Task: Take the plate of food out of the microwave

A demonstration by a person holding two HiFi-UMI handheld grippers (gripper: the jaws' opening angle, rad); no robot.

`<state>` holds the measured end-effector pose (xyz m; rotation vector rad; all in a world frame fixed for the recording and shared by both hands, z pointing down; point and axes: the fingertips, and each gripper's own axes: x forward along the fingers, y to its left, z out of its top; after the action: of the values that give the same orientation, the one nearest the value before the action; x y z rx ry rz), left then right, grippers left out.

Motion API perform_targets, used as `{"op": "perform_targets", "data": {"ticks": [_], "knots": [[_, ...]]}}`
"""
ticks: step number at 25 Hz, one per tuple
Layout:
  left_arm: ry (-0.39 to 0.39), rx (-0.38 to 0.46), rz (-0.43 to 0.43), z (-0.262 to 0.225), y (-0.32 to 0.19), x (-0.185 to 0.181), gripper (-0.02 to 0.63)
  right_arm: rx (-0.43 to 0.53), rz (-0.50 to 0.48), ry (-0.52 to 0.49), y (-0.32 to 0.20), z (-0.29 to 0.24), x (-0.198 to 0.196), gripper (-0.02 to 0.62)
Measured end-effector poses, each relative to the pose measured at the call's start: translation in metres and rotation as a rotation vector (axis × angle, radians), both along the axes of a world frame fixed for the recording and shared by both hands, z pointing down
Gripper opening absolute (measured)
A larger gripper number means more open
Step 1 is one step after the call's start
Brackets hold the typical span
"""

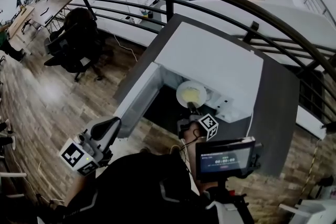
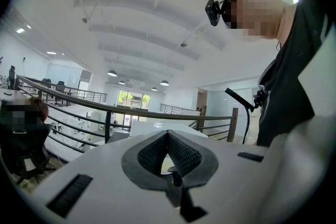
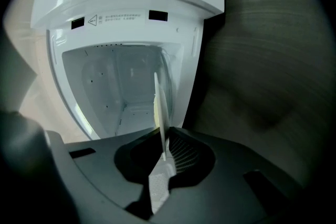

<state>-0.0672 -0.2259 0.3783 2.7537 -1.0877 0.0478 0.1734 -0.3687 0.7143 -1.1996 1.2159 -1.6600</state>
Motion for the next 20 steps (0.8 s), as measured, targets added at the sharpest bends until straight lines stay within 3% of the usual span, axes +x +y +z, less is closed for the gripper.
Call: {"op": "perform_targets", "data": {"ticks": [20], "knots": [[0.084, -0.008, 0.117, 0.01, 0.011, -0.008, 0.003, 0.088, -0.05, -0.03, 0.059, -0.075, -0.027, 0.025]]}}
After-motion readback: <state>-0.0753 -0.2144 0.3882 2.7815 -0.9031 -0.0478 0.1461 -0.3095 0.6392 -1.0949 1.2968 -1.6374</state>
